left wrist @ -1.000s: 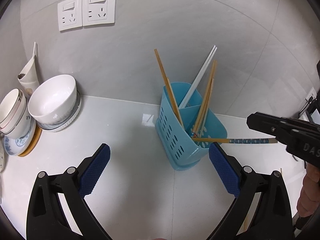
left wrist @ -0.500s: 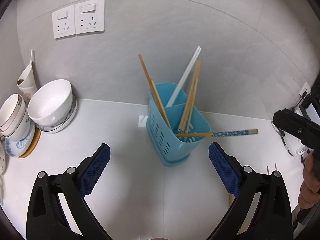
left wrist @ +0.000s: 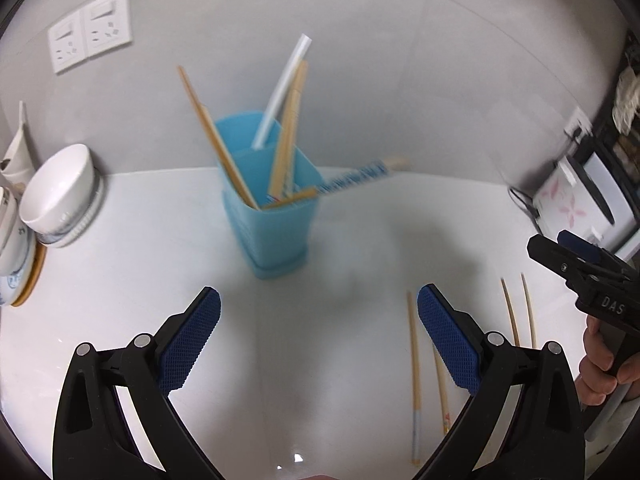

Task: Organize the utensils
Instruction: 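Move both open tools back over the remaining chopsticks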

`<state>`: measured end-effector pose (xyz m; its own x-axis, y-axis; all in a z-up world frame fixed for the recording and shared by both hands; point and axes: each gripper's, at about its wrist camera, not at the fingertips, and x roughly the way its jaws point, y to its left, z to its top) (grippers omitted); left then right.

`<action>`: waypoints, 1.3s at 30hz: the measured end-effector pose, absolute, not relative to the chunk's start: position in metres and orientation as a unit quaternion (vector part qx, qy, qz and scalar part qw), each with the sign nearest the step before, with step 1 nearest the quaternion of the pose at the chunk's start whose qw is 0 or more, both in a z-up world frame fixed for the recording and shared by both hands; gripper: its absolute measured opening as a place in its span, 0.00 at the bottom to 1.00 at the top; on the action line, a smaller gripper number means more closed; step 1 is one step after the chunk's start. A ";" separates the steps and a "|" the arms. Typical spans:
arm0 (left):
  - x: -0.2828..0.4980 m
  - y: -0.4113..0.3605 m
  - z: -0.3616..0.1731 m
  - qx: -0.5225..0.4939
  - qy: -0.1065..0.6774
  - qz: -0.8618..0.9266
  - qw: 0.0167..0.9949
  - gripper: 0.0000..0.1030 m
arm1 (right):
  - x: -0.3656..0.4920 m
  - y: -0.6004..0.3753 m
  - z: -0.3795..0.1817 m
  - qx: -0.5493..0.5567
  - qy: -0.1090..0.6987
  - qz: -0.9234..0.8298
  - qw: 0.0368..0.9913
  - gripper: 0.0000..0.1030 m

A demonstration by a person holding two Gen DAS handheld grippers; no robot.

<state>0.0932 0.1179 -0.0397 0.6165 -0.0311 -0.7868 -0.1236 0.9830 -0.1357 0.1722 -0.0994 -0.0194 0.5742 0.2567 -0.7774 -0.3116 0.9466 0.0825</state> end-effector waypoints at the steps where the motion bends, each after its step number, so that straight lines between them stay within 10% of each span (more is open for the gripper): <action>1: 0.093 0.111 -0.043 -0.087 0.441 0.022 0.893 0.94 | 0.171 -0.108 -0.023 -0.032 0.437 0.154 0.886 0.92; 25: 0.092 0.016 -0.146 -0.071 0.561 -0.007 0.825 0.93 | 0.149 -0.228 -0.131 -0.046 0.570 0.076 0.817 0.89; 39: 0.093 -0.001 -0.192 -0.059 0.624 0.010 0.779 0.89 | 0.136 -0.226 -0.180 -0.056 0.658 0.064 0.749 0.56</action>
